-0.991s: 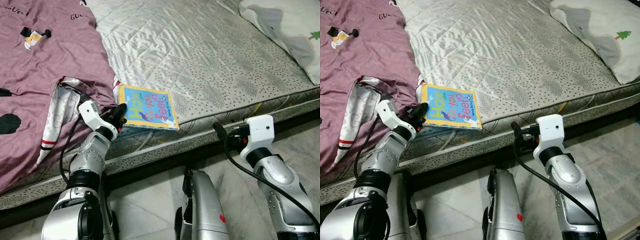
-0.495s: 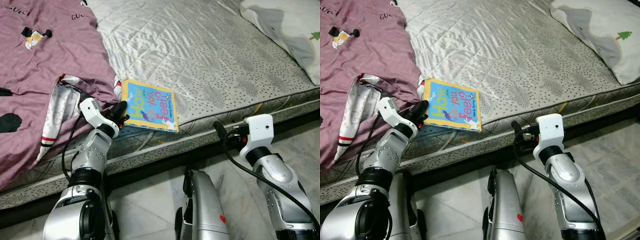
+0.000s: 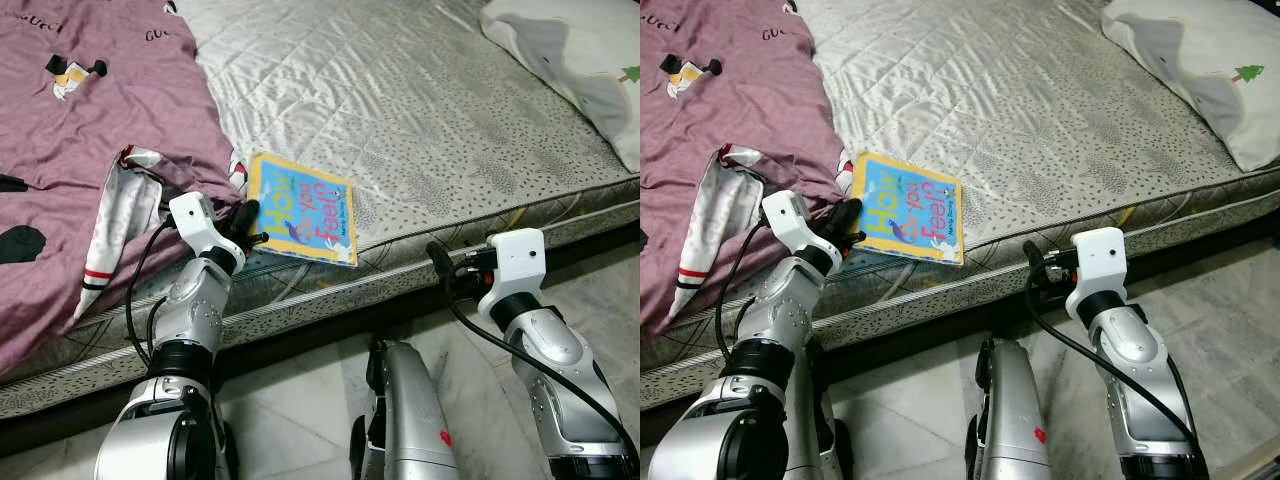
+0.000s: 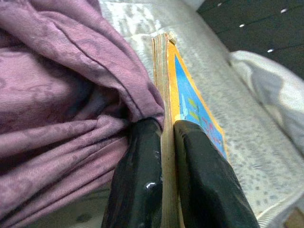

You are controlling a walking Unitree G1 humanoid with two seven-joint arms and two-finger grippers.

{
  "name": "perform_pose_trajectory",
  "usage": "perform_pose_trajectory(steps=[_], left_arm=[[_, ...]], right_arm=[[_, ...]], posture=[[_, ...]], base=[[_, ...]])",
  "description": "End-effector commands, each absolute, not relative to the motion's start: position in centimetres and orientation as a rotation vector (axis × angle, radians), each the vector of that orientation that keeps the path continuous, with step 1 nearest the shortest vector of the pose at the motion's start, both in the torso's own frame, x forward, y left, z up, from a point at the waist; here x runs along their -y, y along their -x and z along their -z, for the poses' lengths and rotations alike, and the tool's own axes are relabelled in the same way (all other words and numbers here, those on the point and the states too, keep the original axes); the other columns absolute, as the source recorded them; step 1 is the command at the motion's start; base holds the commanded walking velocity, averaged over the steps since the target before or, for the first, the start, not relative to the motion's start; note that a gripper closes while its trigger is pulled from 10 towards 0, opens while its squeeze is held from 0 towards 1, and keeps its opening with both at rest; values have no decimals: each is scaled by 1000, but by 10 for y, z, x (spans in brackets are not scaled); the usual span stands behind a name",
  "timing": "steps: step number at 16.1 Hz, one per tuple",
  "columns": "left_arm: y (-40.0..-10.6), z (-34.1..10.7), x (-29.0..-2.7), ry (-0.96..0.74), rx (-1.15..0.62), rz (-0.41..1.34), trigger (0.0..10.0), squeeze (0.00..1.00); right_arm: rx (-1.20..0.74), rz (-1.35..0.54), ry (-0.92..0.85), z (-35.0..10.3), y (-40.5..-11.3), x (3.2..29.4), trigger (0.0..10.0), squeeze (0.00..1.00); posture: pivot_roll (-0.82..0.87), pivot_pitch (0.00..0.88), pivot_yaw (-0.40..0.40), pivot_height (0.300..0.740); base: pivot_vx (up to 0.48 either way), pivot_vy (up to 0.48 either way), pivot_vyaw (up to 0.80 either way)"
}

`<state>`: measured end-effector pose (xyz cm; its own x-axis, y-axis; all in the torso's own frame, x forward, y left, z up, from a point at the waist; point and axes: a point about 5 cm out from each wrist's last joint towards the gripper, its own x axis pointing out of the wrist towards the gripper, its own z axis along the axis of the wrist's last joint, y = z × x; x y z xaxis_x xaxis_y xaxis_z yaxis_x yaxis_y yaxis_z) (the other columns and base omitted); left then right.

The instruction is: Clean up the room

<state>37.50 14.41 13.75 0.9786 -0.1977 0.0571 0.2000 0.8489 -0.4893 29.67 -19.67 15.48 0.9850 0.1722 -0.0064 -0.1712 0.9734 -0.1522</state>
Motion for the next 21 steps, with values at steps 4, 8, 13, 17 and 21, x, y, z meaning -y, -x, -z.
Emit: perform_pose_trajectory(steps=[4,8,13,17,21], left_arm=[[-366,-99,-145,386,-210,64,10000,0],[-359,-81,-143,379,-293,13,10000,1000],[-355,-77,-138,365,-318,20,10000,0],[-346,-72,-131,379,-332,39,10000,1000],[-338,-64,-127,362,-376,71,10000,0]], right_arm=[[-3,-171,156,-151,-296,198,10000,0],[-6,-168,157,-149,-293,199,10000,0],[-5,-165,157,-149,-293,198,10000,0],[-5,-163,155,-149,-293,198,10000,0],[-6,-164,153,-149,-294,197,10000,0]], posture=[[-183,181,-70,501],[-185,194,-67,501],[-183,200,-65,501],[-180,206,-63,501],[-173,204,-64,501]], base=[[0,0,0],[0,0,0],[0,0,0],[0,0,0],[0,0,0]])
